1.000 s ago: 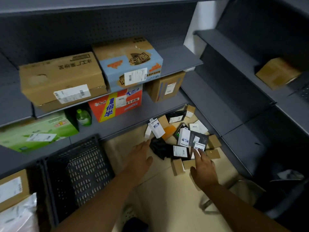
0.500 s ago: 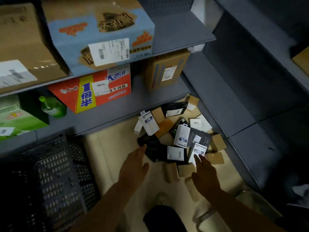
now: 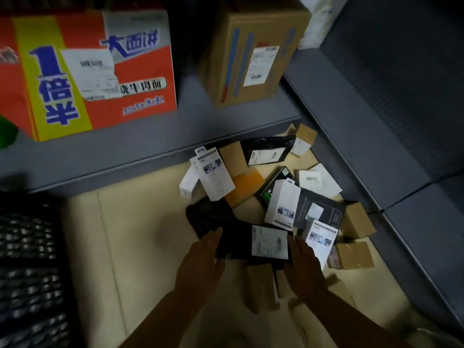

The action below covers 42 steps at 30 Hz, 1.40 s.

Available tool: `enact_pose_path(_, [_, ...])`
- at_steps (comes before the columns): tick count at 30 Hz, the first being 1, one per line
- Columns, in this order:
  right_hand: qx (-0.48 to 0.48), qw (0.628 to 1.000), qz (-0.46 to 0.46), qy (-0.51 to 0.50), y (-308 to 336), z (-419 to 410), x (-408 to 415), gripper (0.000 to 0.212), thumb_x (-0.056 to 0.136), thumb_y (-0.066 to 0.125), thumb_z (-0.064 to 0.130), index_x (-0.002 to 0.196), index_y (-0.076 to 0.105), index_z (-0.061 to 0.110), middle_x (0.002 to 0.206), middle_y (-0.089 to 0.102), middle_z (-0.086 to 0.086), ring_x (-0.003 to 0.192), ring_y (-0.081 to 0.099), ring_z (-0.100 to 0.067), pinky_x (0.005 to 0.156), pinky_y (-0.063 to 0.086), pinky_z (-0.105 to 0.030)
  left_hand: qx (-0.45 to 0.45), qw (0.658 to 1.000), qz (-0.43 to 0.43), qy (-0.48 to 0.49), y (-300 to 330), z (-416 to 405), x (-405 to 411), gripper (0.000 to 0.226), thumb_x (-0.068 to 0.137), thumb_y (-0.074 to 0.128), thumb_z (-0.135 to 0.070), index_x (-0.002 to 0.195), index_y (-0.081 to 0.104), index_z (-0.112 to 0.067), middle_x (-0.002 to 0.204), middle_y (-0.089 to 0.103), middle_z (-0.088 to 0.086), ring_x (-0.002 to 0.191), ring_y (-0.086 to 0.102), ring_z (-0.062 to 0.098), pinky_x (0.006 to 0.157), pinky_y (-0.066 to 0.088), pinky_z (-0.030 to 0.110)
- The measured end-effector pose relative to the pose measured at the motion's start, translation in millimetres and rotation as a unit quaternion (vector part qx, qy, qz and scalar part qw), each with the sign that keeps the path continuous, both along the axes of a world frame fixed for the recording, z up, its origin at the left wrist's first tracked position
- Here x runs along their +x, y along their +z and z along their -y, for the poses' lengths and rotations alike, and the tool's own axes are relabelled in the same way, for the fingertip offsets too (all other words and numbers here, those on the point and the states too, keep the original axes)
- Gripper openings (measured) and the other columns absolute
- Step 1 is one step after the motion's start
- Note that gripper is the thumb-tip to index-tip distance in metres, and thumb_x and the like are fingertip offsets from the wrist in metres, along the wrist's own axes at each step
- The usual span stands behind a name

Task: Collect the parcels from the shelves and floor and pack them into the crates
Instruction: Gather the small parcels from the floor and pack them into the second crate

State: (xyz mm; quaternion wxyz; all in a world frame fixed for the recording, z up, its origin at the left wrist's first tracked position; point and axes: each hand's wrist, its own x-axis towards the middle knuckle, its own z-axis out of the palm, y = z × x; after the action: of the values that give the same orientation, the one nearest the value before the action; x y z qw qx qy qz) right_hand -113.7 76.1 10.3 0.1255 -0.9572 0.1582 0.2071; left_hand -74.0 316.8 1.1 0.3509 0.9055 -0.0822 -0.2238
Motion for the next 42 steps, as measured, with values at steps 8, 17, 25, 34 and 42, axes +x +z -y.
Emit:
enact_pose_path(8, [0.082,0.990,0.075,-0.083,-123.5,17.8,13.6,0.058,0.091,0.056,0.019,0.143,0.032,0.014,0.145,0.036,-0.011,0.131,0.037,-0.027,0.107,0.038,-0.045,0.006,0.998,0.002,-0.067,-123.8,34.5,19.9,0.065,0.094,0.050,-0.029,0.149,0.014,-0.028,0.154,0.024,0.000,0.137,0.029,0.020,0.110,0.025,0.028])
enact_pose_path(17, [0.094,0.976,0.073,-0.184,-179.5,44.4,5.8,0.089,0.080,0.066,0.051,0.146,0.019,0.015,0.147,0.028,-0.012,0.133,0.032,-0.033,0.106,0.034,-0.051,-0.020,0.992,-0.077,-0.096,-163.6,63.4,19.2,0.074,0.095,0.052,-0.029,0.150,0.006,-0.014,0.156,0.017,0.009,0.142,0.020,0.023,0.113,0.015,0.026])
enact_pose_path(25, [0.061,0.987,0.096,-0.114,-174.9,25.5,5.2,0.094,0.072,0.063,0.063,0.142,0.014,0.024,0.147,0.021,-0.008,0.123,0.033,-0.037,0.096,0.038,-0.044,-0.075,0.994,-0.066,-0.054,-150.4,59.5,11.2,0.063,0.092,0.058,-0.022,0.145,0.026,-0.017,0.146,0.038,0.005,0.132,0.036,0.018,0.094,0.023,0.008])
enact_pose_path(34, [0.078,0.988,0.128,0.025,-154.8,-26.5,23.7,0.122,0.064,0.076,0.055,0.146,-0.011,0.032,0.156,-0.006,0.003,0.133,0.013,-0.035,0.108,0.029,-0.049,-0.096,0.979,0.108,0.146,-110.9,-0.3,31.4,0.046,0.082,0.065,-0.012,0.126,0.052,-0.015,0.118,0.063,0.004,0.106,0.059,0.023,0.075,0.037,0.023])
enact_pose_path(42, [0.056,0.967,0.227,0.104,-116.6,-82.5,45.9,0.123,0.056,0.085,0.037,0.146,0.003,0.019,0.141,0.018,-0.001,0.123,0.026,-0.024,0.098,0.040,-0.038,-0.091,0.964,0.170,0.181,-84.0,-71.6,39.4,0.072,0.080,0.066,-0.017,0.144,0.031,-0.018,0.115,0.056,0.001,0.102,0.058,0.021,0.080,0.042,0.026])
